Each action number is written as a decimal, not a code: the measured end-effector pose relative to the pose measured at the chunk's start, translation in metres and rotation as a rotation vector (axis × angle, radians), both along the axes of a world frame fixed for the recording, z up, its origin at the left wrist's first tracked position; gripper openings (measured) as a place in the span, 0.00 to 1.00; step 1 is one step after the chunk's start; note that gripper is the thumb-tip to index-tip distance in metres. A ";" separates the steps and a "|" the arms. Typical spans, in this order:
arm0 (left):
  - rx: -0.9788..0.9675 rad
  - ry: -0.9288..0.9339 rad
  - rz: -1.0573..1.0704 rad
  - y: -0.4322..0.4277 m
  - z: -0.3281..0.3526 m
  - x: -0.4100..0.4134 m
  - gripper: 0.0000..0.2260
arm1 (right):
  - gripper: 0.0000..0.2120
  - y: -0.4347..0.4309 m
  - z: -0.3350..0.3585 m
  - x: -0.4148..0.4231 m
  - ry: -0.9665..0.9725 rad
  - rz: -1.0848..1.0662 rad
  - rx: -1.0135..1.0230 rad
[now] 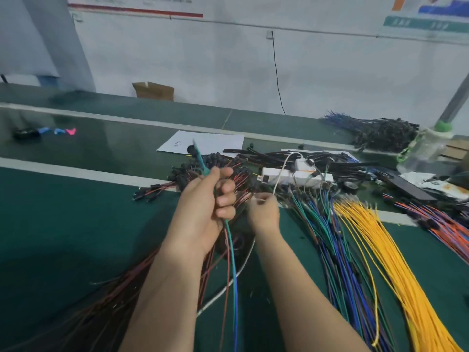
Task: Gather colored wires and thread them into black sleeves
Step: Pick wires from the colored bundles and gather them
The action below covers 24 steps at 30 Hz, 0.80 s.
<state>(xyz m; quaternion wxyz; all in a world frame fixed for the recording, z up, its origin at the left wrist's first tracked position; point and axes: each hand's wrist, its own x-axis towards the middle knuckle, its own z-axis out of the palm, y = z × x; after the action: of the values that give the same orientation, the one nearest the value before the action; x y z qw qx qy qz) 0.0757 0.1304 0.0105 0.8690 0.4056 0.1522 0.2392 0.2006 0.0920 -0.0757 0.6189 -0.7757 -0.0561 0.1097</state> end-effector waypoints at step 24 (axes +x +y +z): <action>0.445 -0.026 -0.078 -0.096 0.051 0.049 0.13 | 0.08 -0.162 0.056 -0.051 -0.356 0.239 0.341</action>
<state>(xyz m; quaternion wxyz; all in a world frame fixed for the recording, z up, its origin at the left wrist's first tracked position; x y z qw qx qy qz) 0.1245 0.0346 0.0619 0.7687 0.5896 0.0686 0.2383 0.1499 -0.0702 -0.0201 0.7038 -0.6551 -0.2728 0.0327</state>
